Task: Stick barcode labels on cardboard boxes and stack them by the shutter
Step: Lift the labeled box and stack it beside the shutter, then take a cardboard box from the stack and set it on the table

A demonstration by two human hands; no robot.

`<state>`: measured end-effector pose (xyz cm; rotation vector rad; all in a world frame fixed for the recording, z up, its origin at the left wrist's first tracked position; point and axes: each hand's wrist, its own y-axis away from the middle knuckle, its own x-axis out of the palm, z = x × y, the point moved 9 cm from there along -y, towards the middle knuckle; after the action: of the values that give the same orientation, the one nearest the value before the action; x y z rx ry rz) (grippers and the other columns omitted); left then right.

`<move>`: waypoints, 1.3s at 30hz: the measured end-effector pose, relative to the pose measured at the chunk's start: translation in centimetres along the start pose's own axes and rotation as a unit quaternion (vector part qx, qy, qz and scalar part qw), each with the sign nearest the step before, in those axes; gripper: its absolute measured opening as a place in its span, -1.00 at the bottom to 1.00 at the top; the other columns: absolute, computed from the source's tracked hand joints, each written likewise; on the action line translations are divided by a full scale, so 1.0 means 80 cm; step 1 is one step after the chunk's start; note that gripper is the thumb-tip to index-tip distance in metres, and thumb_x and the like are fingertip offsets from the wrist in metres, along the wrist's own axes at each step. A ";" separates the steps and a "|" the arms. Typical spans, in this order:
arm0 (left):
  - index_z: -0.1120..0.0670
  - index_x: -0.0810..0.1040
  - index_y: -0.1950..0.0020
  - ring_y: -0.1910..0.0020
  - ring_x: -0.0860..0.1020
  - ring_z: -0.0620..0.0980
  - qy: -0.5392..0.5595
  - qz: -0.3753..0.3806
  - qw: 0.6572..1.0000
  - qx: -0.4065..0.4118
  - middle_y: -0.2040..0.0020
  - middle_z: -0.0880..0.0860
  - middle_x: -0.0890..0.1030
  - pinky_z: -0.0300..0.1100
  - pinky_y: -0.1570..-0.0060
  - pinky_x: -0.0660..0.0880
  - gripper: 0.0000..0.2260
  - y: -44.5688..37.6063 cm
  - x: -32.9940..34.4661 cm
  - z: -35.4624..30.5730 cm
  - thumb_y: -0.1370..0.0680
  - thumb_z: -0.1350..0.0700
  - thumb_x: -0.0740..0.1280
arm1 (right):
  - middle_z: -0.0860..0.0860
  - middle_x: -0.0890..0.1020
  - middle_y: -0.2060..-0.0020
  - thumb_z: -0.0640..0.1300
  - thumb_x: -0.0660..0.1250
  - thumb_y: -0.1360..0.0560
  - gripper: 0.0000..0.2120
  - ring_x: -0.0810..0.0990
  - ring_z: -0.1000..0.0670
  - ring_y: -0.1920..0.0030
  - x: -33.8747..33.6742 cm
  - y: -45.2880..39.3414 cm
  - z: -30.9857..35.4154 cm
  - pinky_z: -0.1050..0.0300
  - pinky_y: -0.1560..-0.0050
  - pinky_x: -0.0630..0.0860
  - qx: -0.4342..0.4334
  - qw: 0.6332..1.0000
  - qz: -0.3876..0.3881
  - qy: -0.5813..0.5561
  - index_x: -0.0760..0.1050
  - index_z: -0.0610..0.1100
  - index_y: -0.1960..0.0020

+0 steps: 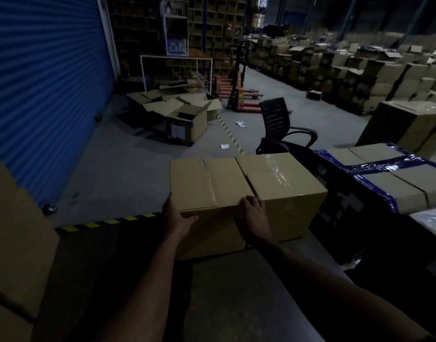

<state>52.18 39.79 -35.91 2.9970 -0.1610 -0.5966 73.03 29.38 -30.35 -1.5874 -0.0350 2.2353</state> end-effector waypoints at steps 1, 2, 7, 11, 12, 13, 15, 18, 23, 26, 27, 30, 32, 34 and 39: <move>0.01 0.01 -0.63 -0.49 0.25 0.10 0.009 0.015 1.000 0.003 -0.56 0.10 0.21 0.00 -0.45 0.26 -0.04 -0.003 -0.001 0.001 -0.42 0.15 0.57 | -0.14 0.39 -0.33 -0.04 0.31 -0.55 -0.63 0.22 -0.14 -0.36 -0.001 0.000 0.000 0.06 -0.34 0.25 0.001 1.000 0.005 -0.002 0.40 -0.18 -0.28; 0.01 0.03 -0.63 -0.47 0.28 0.09 0.015 0.031 0.999 0.006 -0.55 0.08 0.24 -0.01 -0.44 0.28 -0.06 -0.004 -0.004 0.000 -0.43 0.13 0.57 | -0.14 0.40 -0.32 -0.04 0.31 -0.55 -0.64 0.23 -0.14 -0.36 -0.002 0.000 0.000 0.06 -0.33 0.26 0.000 1.000 0.006 -0.004 0.41 -0.18 -0.27; 0.04 0.09 -0.62 -0.46 0.32 0.06 0.018 0.043 0.999 0.005 -0.54 0.09 0.27 -0.01 -0.42 0.34 -0.16 -0.003 -0.036 -0.004 -0.48 0.05 0.51 | -0.13 0.44 -0.32 -0.02 0.29 -0.56 -0.57 0.28 -0.14 -0.36 -0.007 0.006 0.033 0.03 -0.35 0.27 -0.022 0.999 0.007 -0.024 0.40 -0.19 -0.35; 0.09 0.34 -0.48 -0.27 0.47 -0.03 0.045 -0.112 0.991 0.063 -0.38 0.07 0.47 -0.14 -0.24 0.44 -0.43 0.031 -0.099 -0.037 -0.54 0.01 0.44 | -0.10 0.42 -0.31 -0.01 0.30 -0.56 -0.53 0.30 -0.10 -0.33 -0.014 0.023 0.091 0.04 -0.26 0.35 -0.059 0.995 0.000 -0.078 0.36 -0.18 -0.40; 0.09 0.40 -0.43 -0.21 0.50 -0.06 0.046 -0.149 0.984 0.088 -0.33 0.06 0.51 -0.16 -0.19 0.46 -0.51 0.046 -0.117 -0.050 -0.55 0.00 0.43 | -0.09 0.42 -0.31 0.00 0.31 -0.56 -0.53 0.30 -0.09 -0.33 -0.017 0.028 0.109 0.05 -0.25 0.37 -0.075 0.993 -0.002 -0.094 0.35 -0.16 -0.40; 0.08 0.44 -0.37 -0.16 0.53 -0.07 0.038 -0.183 0.976 0.115 -0.27 0.04 0.55 -0.15 -0.16 0.49 -0.57 0.061 -0.134 -0.064 -0.56 0.00 0.42 | -0.09 0.42 -0.31 0.00 0.31 -0.55 -0.52 0.31 -0.08 -0.33 -0.022 0.035 0.127 0.06 -0.24 0.38 -0.092 0.990 -0.005 -0.109 0.35 -0.16 -0.40; 0.04 0.49 -0.30 -0.07 0.58 -0.08 0.016 -0.241 0.958 0.156 -0.18 0.01 0.60 -0.09 -0.09 0.56 -0.66 0.095 -0.167 -0.089 -0.57 -0.02 0.39 | -0.09 0.41 -0.31 -0.02 0.32 -0.56 -0.53 0.31 -0.08 -0.33 -0.032 0.049 0.166 0.06 -0.20 0.40 -0.126 0.982 -0.003 -0.141 0.36 -0.15 -0.40; 0.01 0.53 -0.22 0.03 0.58 -0.13 -0.001 -0.321 0.928 0.189 -0.07 -0.03 0.62 -0.06 -0.01 0.59 -0.75 0.150 -0.218 -0.115 -0.59 -0.05 0.35 | -0.09 0.41 -0.30 -0.01 0.32 -0.56 -0.55 0.32 -0.10 -0.34 -0.047 0.073 0.228 0.04 -0.20 0.41 -0.178 0.963 0.013 -0.200 0.37 -0.14 -0.39; 0.00 0.55 -0.11 0.12 0.58 -0.11 -0.132 -0.401 0.876 0.234 0.00 -0.05 0.61 -0.09 0.13 0.55 -0.79 0.227 -0.297 -0.153 -0.62 -0.10 0.26 | -0.08 0.45 -0.28 -0.03 0.33 -0.55 -0.56 0.34 -0.06 -0.33 -0.066 0.119 0.332 0.13 -0.23 0.30 -0.257 0.929 0.024 -0.266 0.39 -0.14 -0.37; 0.02 0.56 -0.10 0.16 0.59 -0.08 -0.201 -0.404 0.859 0.244 0.00 -0.04 0.60 -0.12 0.20 0.54 -0.79 0.258 -0.347 -0.167 -0.62 -0.08 0.28 | -0.11 0.45 -0.28 -0.02 0.34 -0.54 -0.55 0.35 -0.07 -0.33 -0.074 0.147 0.387 0.11 -0.26 0.31 -0.285 0.908 0.038 -0.304 0.39 -0.17 -0.36; 0.03 0.56 -0.11 0.16 0.59 -0.07 -0.207 -0.407 0.858 0.235 0.01 -0.03 0.61 -0.13 0.20 0.52 -0.79 0.268 -0.368 -0.168 -0.62 -0.08 0.28 | -0.12 0.45 -0.28 -0.01 0.34 -0.53 -0.55 0.35 -0.07 -0.33 -0.077 0.154 0.404 0.10 -0.27 0.31 -0.288 0.903 0.047 -0.316 0.39 -0.17 -0.36; 0.04 0.54 -0.15 0.12 0.60 -0.04 -0.188 -0.436 0.860 0.188 0.04 -0.02 0.62 -0.11 0.16 0.51 -0.79 0.294 -0.436 -0.156 -0.62 -0.06 0.30 | -0.12 0.45 -0.28 0.00 0.34 -0.54 -0.55 0.37 -0.09 -0.33 -0.085 0.169 0.450 0.02 -0.30 0.34 -0.288 0.891 0.069 -0.344 0.39 -0.16 -0.35; 0.04 0.53 -0.17 0.09 0.59 -0.03 -0.163 -0.465 0.854 0.169 0.06 -0.05 0.60 -0.07 0.08 0.54 -0.78 0.314 -0.478 -0.145 -0.61 -0.05 0.30 | -0.11 0.46 -0.28 0.02 0.34 -0.54 -0.55 0.38 -0.08 -0.32 -0.090 0.173 0.477 0.02 -0.29 0.35 -0.291 0.887 0.074 -0.351 0.40 -0.15 -0.35; 0.05 0.51 -0.22 0.05 0.58 -0.03 -0.138 -0.484 0.851 0.152 0.04 -0.06 0.57 -0.07 0.04 0.54 -0.76 0.329 -0.511 -0.132 -0.62 -0.04 0.31 | -0.12 0.47 -0.28 0.03 0.34 -0.53 -0.55 0.39 -0.09 -0.30 -0.093 0.175 0.503 0.04 -0.28 0.34 -0.296 0.883 0.078 -0.355 0.40 -0.16 -0.34; 0.08 0.43 -0.34 -0.10 0.55 -0.02 -0.079 -0.526 0.842 0.094 -0.19 0.05 0.57 -0.13 -0.01 0.46 -0.62 0.344 -0.595 -0.087 -0.59 -0.06 0.35 | -0.12 0.46 -0.29 0.04 0.32 -0.54 -0.52 0.39 -0.09 -0.31 -0.095 0.167 0.563 -0.04 -0.30 0.39 -0.277 0.884 0.083 -0.368 0.39 -0.17 -0.36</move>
<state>8.76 18.56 -8.78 2.9557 1.5803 -0.9068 30.02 23.80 -10.80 -0.8570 -0.8398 3.0168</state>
